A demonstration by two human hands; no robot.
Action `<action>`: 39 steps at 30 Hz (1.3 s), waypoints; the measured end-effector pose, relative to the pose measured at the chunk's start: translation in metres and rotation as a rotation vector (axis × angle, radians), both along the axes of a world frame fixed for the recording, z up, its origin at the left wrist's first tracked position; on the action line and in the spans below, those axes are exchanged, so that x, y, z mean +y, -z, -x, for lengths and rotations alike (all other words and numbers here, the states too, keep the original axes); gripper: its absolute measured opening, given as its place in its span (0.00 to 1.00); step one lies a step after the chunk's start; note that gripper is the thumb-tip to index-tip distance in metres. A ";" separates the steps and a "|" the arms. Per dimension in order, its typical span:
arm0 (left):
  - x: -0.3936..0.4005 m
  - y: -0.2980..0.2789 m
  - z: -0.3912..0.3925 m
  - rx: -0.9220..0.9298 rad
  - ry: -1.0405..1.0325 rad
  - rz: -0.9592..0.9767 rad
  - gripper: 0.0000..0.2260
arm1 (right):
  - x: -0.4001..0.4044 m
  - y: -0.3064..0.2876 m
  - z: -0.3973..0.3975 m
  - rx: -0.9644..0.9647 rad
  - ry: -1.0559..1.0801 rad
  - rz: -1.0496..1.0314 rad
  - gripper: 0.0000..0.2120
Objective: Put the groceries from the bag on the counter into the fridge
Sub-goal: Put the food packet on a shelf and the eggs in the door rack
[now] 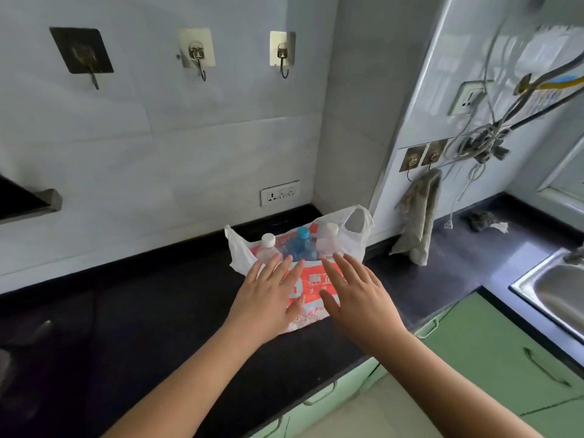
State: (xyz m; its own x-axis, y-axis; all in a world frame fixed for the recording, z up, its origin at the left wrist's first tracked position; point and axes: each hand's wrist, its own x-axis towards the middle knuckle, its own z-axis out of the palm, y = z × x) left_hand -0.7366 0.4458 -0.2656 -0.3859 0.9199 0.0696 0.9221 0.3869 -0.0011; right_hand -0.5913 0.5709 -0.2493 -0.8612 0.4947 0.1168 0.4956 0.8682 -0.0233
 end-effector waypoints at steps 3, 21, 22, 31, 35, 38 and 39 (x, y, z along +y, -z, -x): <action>0.015 0.011 0.010 -0.038 -0.001 0.008 0.32 | 0.009 0.010 0.009 -0.043 0.017 -0.012 0.31; 0.046 0.040 0.012 -0.090 -0.167 0.172 0.29 | 0.083 0.057 0.049 -0.166 -0.156 0.109 0.30; 0.046 0.040 0.010 -0.097 -0.166 0.174 0.28 | 0.086 0.060 0.047 -0.175 -0.160 0.120 0.29; 0.051 0.055 -0.012 -0.129 -0.140 0.169 0.23 | 0.111 0.088 0.032 -0.305 -0.294 0.152 0.22; 0.051 0.068 -0.018 -0.169 -0.145 0.187 0.20 | 0.117 0.097 0.026 -0.251 -0.282 0.142 0.19; 0.048 0.075 -0.022 -0.230 -0.185 0.183 0.19 | 0.117 0.106 0.025 -0.226 -0.283 0.188 0.16; 0.048 0.079 -0.024 -0.253 -0.206 0.183 0.19 | 0.117 0.108 0.025 -0.216 -0.278 0.208 0.15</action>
State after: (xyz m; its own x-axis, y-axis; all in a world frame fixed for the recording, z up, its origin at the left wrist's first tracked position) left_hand -0.7122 0.4938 -0.3442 -0.5486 0.8093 -0.2098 0.8047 0.5792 0.1303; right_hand -0.6164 0.6877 -0.3570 -0.9593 0.2333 -0.1594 0.2551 0.9577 -0.1333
